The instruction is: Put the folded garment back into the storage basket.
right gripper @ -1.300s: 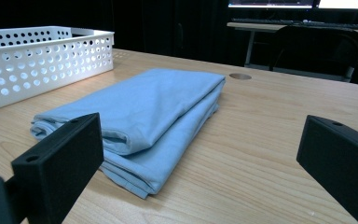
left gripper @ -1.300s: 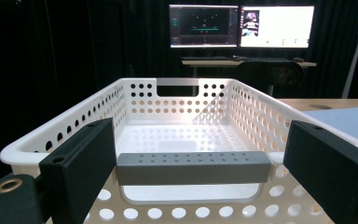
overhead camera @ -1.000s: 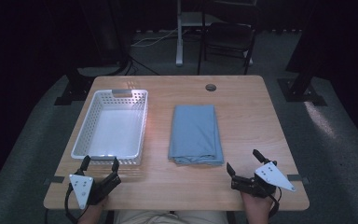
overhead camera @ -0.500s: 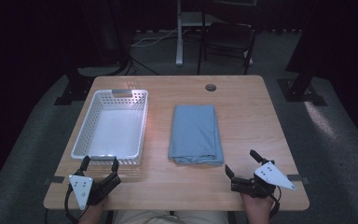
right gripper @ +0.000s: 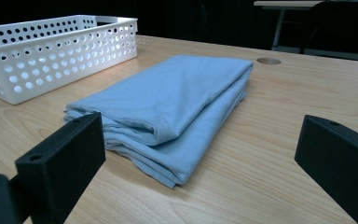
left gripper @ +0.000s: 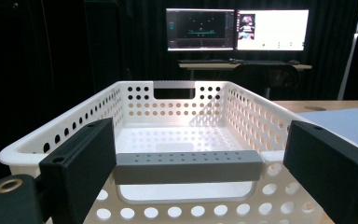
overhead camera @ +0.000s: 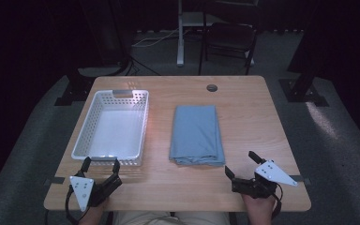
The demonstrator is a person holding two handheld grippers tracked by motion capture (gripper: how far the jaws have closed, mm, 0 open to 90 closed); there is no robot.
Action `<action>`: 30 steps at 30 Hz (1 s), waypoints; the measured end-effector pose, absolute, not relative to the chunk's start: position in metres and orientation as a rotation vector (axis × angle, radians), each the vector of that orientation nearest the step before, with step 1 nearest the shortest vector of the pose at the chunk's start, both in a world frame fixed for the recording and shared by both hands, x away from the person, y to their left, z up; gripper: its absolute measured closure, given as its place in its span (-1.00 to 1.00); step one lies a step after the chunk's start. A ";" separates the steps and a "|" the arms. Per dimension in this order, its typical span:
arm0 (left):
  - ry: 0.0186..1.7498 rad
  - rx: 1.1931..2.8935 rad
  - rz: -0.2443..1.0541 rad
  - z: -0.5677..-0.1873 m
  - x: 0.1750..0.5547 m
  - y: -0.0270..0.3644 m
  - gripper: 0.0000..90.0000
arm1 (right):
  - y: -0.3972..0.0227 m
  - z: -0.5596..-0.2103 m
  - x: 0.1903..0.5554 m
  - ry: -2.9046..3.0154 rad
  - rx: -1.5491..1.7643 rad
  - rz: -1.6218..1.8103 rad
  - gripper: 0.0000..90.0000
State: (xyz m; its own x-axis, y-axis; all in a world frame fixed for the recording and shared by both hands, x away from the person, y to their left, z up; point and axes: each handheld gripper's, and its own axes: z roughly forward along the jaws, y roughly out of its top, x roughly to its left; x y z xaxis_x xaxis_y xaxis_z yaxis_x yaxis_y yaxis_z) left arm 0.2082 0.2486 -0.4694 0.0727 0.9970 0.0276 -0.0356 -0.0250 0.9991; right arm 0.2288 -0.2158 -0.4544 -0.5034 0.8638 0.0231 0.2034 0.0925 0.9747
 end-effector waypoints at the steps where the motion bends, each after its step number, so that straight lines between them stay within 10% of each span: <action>1: 1.117 1.236 1.189 -0.469 0.208 0.249 -0.76 | -0.216 -0.453 0.228 1.786 1.050 1.446 -0.95; 30: 1.117 1.236 1.191 -0.469 0.208 0.249 -0.76 | -0.222 -0.416 0.240 1.760 1.066 1.461 -0.93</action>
State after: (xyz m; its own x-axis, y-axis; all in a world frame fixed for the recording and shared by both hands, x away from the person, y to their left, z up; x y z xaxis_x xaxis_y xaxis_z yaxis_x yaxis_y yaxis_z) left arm 0.2082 0.2486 -0.4694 0.0723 0.9970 0.0273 -0.0363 -0.0248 0.9990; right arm 0.2404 -0.2217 -0.4159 -0.4916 0.8699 0.0397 0.1992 0.0679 0.9776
